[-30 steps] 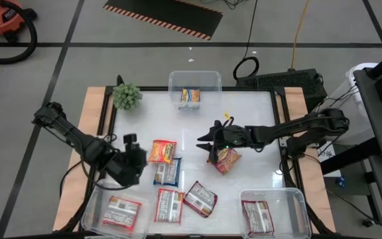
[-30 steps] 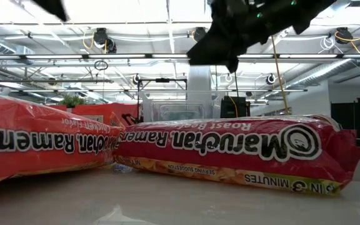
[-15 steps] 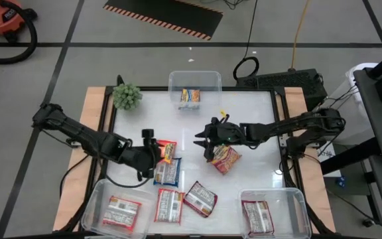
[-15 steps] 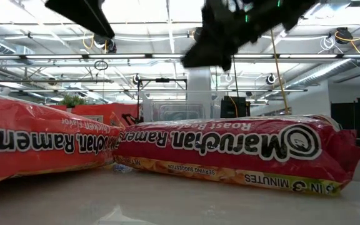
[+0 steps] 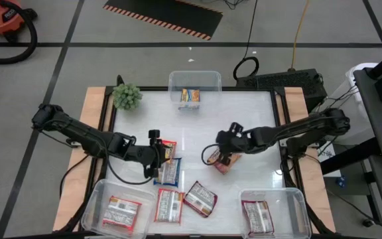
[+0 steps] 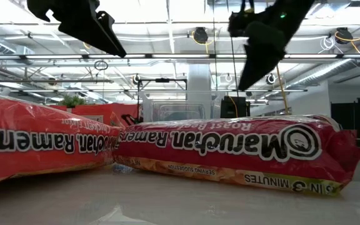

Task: Sort Maruchan noodles
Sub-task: Put the top red noodle pack into the right transparent bin

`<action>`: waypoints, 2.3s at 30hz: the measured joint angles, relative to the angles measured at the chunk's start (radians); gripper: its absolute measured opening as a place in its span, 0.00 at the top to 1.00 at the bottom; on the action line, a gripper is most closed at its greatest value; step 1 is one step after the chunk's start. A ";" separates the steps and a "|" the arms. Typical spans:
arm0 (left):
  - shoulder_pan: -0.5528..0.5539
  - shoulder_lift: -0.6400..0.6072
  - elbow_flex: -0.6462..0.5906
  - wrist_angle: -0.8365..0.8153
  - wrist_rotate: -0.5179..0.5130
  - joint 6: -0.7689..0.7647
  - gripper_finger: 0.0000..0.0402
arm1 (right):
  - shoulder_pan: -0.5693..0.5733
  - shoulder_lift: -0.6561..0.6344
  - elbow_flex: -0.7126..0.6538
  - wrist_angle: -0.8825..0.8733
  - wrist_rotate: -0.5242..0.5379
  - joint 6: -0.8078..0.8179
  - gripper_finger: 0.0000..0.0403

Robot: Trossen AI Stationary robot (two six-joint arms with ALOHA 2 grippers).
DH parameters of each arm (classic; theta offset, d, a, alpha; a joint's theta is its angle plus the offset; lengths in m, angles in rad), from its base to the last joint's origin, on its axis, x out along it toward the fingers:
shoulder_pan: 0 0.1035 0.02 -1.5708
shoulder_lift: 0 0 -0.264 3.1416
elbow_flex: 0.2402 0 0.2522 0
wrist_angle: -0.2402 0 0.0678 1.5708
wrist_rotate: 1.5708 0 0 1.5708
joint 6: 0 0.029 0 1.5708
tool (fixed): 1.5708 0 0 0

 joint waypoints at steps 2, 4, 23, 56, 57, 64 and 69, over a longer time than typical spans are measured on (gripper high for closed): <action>-0.001 0.000 0.000 -0.004 0.000 -0.002 0.46 | 0.000 -0.021 0.016 -0.083 -0.018 0.027 0.64; -0.001 0.000 0.000 -0.002 0.003 -0.014 0.46 | -0.001 -0.033 0.023 -0.155 -0.046 0.031 0.63; -0.139 0.000 0.000 0.007 0.041 -0.043 0.46 | 0.007 -0.062 -0.119 -0.255 -0.204 -0.087 0.40; -0.001 0.000 0.000 0.103 0.002 0.060 0.46 | 0.007 -0.065 -0.449 0.162 -0.281 -0.169 0.60; 0.002 0.000 0.000 0.112 0.000 0.063 0.46 | 0.007 -0.065 -0.445 0.161 -0.285 -0.172 0.63; 0.042 0.000 0.000 0.222 -0.002 0.078 0.46 | 0.004 -0.142 -0.441 0.178 -0.274 -0.154 0.88; 0.077 0.000 0.000 0.236 -0.004 0.056 0.46 | -0.001 -0.219 -0.418 0.158 -0.264 -0.141 0.99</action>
